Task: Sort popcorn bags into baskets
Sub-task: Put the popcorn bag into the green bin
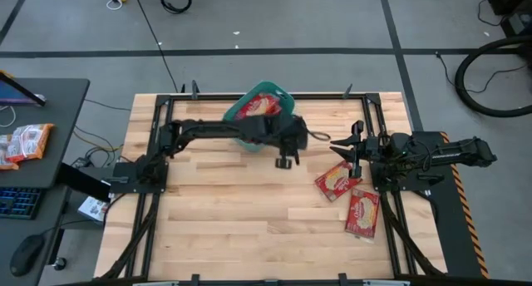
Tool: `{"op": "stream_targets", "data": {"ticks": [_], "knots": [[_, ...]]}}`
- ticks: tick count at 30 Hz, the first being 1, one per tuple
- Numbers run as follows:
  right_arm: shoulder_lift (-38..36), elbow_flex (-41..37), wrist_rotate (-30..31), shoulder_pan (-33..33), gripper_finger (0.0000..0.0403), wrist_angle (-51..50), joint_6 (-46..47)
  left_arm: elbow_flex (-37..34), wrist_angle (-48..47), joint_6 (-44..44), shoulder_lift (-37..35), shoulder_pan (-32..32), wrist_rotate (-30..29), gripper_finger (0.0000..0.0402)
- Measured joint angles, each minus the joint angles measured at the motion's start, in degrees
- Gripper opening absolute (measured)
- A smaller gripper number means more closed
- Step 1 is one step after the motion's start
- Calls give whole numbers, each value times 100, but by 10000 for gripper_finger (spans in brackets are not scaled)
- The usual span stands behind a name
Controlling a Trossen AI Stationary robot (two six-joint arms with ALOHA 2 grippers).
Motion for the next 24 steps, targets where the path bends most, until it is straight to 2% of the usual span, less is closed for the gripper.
{"op": "stream_targets", "data": {"ticks": [12,17,24], "knots": [[-2,0,79,2,78,26,-46,-9,1138,871,854,-798,-6,116],[0,0,103,2,78,34,-56,-11,1723,1201,1203,-1048,-254,117],[0,0,164,5,78,23,-56,-9,2769,1885,1663,-1258,-255,144]]}}
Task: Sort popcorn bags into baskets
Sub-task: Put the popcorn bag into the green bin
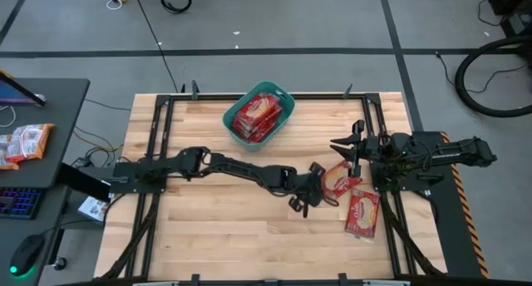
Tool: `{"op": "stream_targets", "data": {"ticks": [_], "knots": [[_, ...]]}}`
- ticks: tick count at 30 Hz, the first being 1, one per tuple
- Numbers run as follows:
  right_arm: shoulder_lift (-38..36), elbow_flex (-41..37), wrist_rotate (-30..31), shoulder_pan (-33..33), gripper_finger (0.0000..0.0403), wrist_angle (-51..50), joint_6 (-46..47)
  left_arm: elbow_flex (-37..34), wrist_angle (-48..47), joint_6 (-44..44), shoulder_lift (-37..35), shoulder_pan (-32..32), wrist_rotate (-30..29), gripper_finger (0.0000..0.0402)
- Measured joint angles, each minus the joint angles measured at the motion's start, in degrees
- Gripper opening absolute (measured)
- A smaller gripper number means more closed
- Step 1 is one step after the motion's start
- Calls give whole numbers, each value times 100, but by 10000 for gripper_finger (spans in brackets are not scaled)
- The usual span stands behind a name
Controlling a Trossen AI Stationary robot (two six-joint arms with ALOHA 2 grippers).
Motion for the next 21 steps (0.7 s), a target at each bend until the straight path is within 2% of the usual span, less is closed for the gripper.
{"op": "stream_targets", "data": {"ticks": [4,14,17,21], "knots": [[0,0,0,6,78,-1,4,11,251,395,152,-4,132,160],[0,0,-4,6,78,10,21,-2,231,549,327,282,224,164],[0,0,-5,6,78,10,20,-2,250,609,327,341,241,156],[0,0,-14,6,78,10,20,-2,105,973,356,363,413,118]]}}
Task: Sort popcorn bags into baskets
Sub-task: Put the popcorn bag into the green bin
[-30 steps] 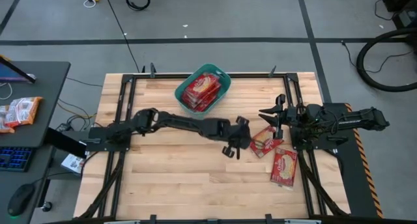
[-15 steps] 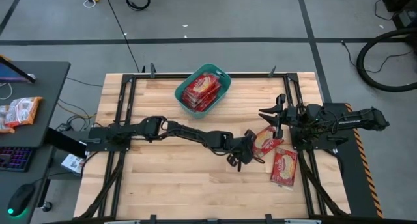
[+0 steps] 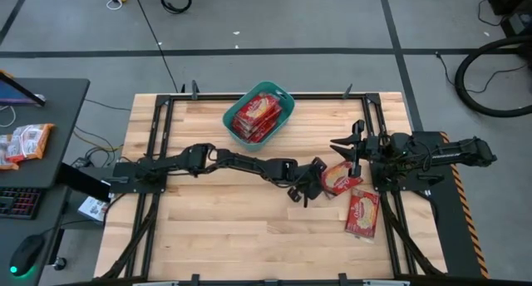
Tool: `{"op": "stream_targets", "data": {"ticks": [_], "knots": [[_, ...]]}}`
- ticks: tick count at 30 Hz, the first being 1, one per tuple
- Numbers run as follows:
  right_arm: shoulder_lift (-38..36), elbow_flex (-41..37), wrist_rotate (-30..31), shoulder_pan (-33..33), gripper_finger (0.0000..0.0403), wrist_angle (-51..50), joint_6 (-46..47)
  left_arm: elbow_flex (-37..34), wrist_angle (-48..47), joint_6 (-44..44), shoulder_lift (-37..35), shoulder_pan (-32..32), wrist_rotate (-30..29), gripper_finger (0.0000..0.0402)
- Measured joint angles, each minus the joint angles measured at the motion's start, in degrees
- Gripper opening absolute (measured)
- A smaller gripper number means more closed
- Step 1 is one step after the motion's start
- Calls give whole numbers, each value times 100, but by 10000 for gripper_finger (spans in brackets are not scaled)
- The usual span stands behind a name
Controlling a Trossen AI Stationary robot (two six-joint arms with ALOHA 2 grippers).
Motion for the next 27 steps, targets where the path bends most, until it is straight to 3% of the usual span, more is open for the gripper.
{"op": "stream_targets", "data": {"ticks": [7,13,19,27], "knots": [[0,0,-125,0,78,8,0,26,87,303,149,-14,64,13],[-2,0,-141,2,78,-4,-8,3,-106,200,49,-108,-183,5],[0,0,-143,2,78,2,-2,-2,-832,-39,-497,-282,-401,3],[0,0,-155,2,78,3,20,4,-2969,-1505,-1414,-487,-384,1]]}}
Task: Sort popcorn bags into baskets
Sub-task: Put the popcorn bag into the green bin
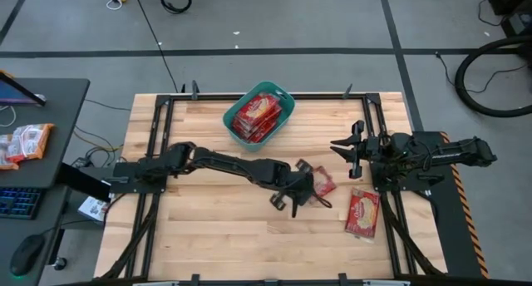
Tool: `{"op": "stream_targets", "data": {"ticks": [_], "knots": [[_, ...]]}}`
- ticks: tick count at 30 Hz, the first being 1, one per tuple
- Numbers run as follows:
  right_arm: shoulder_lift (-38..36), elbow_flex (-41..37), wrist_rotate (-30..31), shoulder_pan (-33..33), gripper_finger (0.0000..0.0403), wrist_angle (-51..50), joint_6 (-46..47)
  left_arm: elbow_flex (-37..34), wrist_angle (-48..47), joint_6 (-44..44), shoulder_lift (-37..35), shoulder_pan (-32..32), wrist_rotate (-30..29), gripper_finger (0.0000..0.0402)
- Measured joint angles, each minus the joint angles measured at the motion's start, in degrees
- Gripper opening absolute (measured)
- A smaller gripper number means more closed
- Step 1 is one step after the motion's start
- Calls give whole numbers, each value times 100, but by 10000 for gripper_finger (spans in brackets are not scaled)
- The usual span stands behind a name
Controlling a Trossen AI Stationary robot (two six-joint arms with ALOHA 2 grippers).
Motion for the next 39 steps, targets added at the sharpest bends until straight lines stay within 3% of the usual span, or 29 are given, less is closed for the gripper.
{"op": "stream_targets", "data": {"ticks": [4,11,17,21,26,31,39], "knots": [[0,0,-2,0,78,14,2,-4,-1139,-1211,-175,-67,51,1],[0,0,-4,0,78,57,80,-2,-1888,-3293,-141,-133,654,1],[0,0,-95,0,78,81,127,-4,-2685,-4341,-132,-162,226,1],[0,0,-95,0,78,85,125,-4,-2498,-4870,-132,-123,327,2],[0,0,-95,0,78,91,125,-4,-1242,-4665,-132,-145,337,6],[0,0,-98,0,78,91,126,-4,-272,-3585,-132,-243,459,17],[0,0,-98,0,78,89,114,-2,493,-2202,-132,-364,294,119]]}}
